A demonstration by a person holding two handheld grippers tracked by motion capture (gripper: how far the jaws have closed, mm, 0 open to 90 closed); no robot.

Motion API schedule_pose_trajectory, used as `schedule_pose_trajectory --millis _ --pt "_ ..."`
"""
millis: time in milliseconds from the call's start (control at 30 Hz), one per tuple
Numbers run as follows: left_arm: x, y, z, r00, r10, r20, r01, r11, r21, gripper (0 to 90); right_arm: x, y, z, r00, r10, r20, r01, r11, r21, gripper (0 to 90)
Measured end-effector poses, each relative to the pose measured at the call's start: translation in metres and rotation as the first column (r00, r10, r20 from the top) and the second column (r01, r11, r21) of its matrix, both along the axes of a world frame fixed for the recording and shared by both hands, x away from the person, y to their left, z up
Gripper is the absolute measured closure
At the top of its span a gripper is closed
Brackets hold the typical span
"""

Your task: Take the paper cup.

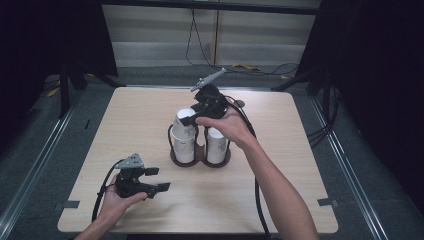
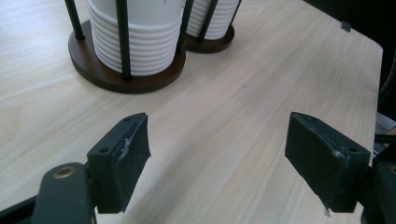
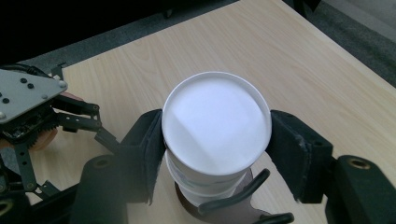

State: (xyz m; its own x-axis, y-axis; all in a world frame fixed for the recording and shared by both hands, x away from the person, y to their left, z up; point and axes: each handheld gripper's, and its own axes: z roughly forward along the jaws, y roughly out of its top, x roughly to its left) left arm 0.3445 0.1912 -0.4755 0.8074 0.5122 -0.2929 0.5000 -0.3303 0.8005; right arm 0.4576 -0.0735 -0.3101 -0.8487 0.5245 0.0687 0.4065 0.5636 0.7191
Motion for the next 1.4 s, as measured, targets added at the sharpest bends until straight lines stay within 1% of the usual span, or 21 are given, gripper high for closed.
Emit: schedule_pose_trajectory --millis 67,100,133,233,333,400,433,467,500,533,600,633,700,800,867,1033,1067,1133,1167,1333,1400 --pt "0.002 -0.001 0.006 0.9999 0.007 0.013 -0.007 1.0000 0.002 20.4 -0.002 -0.003 0.001 1.0000 0.005 0.006 -0.005 1.0000 0.002 38.2" --pt "0.003 -0.001 0.007 0.9998 0.008 0.016 -0.008 1.0000 0.004 20.0 -0.002 -0.004 0.002 1.0000 0.002 0.007 -0.002 0.9999 0.012 38.1" --pt "0.003 -0.001 0.007 0.9998 0.008 0.016 -0.008 1.0000 0.004 20.0 -0.002 -0.004 0.002 1.0000 0.002 0.007 -0.002 0.9999 0.012 38.1" --pt "0.006 -0.001 0.011 0.9994 0.020 0.027 -0.020 0.9998 0.009 19.0 -0.004 -0.008 0.004 0.9999 -0.004 0.011 0.004 0.9992 0.039 38.1" --pt "0.010 0.002 0.015 0.9986 0.037 0.038 -0.036 0.9992 -0.016 19.1 -0.006 -0.012 0.004 0.9999 0.002 0.013 -0.003 0.9987 0.051 38.2" --pt "0.013 0.002 0.017 0.9981 0.042 0.044 -0.042 0.9990 -0.015 19.1 -0.008 -0.017 0.005 0.9997 -0.002 0.023 0.000 0.9979 0.065 38.1" --pt "0.015 0.003 0.020 0.9978 0.047 0.046 -0.046 0.9986 -0.024 19.1 -0.009 -0.018 0.006 0.9997 -0.007 0.025 0.005 0.9975 0.071 38.2" --pt "0.015 0.003 0.020 0.9978 0.047 0.046 -0.046 0.9986 -0.024 19.1 -0.010 -0.020 0.007 0.9996 -0.006 0.028 0.004 0.9974 0.071 38.2" --pt "0.016 0.004 0.023 0.9975 0.046 0.053 -0.045 0.9986 -0.029 19.1 -0.011 -0.022 0.008 0.9995 -0.009 0.031 0.006 0.9967 0.081 38.2" --pt "0.016 0.004 0.023 0.9975 0.046 0.053 -0.045 0.9986 -0.029 19.0 -0.011 -0.022 0.008 0.9995 -0.009 0.031 0.006 0.9967 0.081 38.2" --pt "0.017 0.004 0.026 0.9968 0.047 0.065 -0.044 0.9982 -0.041 19.0 -0.013 -0.025 0.009 0.9994 -0.010 0.034 0.007 0.9956 0.093 38.2" --pt "0.018 0.004 0.027 0.9969 0.048 0.062 -0.045 0.9981 -0.042 19.0 -0.014 -0.026 0.009 0.9993 -0.010 0.036 0.006 0.9951 0.099 38.2" --pt "0.020 0.003 0.029 0.9972 0.041 0.063 -0.038 0.9986 -0.035 18.2 -0.017 -0.029 0.010 0.9992 -0.014 0.038 0.009 0.9936 0.113 38.2" --pt "0.022 0.002 0.033 0.9969 0.037 0.069 -0.033 0.9982 -0.049 18.1 -0.019 -0.031 0.011 0.9991 -0.011 0.042 0.006 0.9927 0.121 38.2" --pt "0.022 0.001 0.034 0.9970 0.033 0.071 -0.029 0.9974 -0.066 18.0 -0.025 -0.034 0.013 0.9987 -0.012 0.049 0.005 0.9903 0.139 38.2" --pt "0.021 -0.003 0.035 0.9973 0.021 0.070 -0.016 0.9967 -0.080 18.0 -0.033 -0.042 0.013 0.9984 -0.016 0.054 0.007 0.9879 0.155 38.2" --pt "0.020 -0.004 0.035 0.9974 0.015 0.071 -0.009 0.9965 -0.083 18.0 -0.036 -0.047 0.013 0.9985 -0.020 0.051 0.010 0.9842 0.177 38.2" --pt "0.019 -0.007 0.036 0.9973 0.008 0.072 -0.002 0.9961 -0.088 17.9 -0.038 -0.049 0.012 0.9984 -0.022 0.051 0.012 0.9836 0.180 38.2" --pt "0.018 -0.010 0.036 0.9971 -0.002 0.075 0.008 0.9961 -0.088 17.1 -0.042 -0.053 0.010 0.9985 -0.025 0.050 0.015 0.9818 0.190 38.2" --pt "0.015 -0.016 0.037 0.9962 -0.018 0.085 0.025 0.9961 -0.084 17.0 -0.049 -0.058 0.005 0.9986 -0.024 0.047 0.014 0.9782 0.207 38.2" --pt "0.015 -0.018 0.039 0.9959 -0.026 0.086 0.032 0.9963 -0.079 16.9 -0.052 -0.061 0.003 0.9988 -0.023 0.043 0.013 0.9744 0.225 38.2"
